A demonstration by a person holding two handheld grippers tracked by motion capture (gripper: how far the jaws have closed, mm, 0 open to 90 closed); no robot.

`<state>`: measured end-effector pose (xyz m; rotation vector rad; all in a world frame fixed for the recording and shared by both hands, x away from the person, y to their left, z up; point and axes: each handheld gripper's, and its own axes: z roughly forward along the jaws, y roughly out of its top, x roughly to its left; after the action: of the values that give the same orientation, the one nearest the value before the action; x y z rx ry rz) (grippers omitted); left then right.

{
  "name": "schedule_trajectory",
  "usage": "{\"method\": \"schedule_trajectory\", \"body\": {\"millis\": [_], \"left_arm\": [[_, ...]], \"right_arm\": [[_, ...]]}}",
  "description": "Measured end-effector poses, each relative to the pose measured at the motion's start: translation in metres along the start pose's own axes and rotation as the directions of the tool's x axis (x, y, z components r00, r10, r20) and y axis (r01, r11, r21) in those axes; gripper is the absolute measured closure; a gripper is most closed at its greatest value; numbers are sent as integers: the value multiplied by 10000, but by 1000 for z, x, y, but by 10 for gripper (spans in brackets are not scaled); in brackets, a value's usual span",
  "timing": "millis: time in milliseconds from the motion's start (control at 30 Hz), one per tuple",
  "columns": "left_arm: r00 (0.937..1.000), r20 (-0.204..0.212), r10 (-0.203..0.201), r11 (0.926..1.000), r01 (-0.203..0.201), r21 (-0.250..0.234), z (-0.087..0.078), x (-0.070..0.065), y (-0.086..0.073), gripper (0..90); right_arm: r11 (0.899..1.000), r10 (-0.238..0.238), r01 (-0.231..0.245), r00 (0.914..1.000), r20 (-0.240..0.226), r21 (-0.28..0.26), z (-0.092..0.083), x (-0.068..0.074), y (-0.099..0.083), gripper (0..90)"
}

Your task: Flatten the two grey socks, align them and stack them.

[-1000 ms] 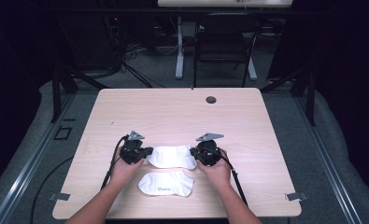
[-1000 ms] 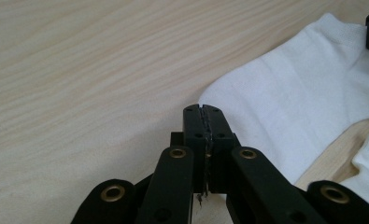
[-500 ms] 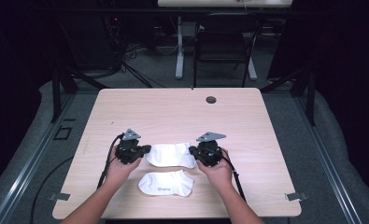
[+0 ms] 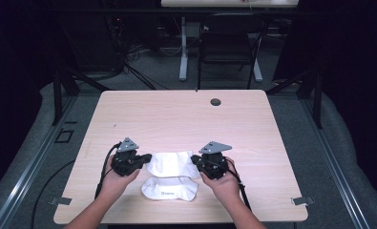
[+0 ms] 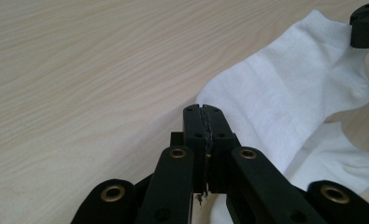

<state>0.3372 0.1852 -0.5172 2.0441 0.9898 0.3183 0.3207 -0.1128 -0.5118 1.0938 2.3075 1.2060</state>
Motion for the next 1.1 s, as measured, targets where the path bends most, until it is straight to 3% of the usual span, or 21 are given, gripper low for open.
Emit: {"method": "schedule_trajectory", "body": {"millis": [333,600,767,1100], "left_arm": [[9997,259,14,10000,-15,29,-13,-11,-14,897],[9995,321,-9,10000,10,-33,-24,-16,-24,897],[9987,472,-189,9997,196,-154,-27,-16,-31,897],[9992,397,74,9997,-83,233,-23,-17,-37,897]], "right_arm": [[9991,374,-380,9987,-338,-167,-16,12,-15,871],[9990,407,-416,9974,-597,-149,-22,22,-22,871],[9984,471,-491,9963,-713,-263,-19,27,-29,871],[9985,539,-536,9946,-886,49,-14,28,-34,871]]}}
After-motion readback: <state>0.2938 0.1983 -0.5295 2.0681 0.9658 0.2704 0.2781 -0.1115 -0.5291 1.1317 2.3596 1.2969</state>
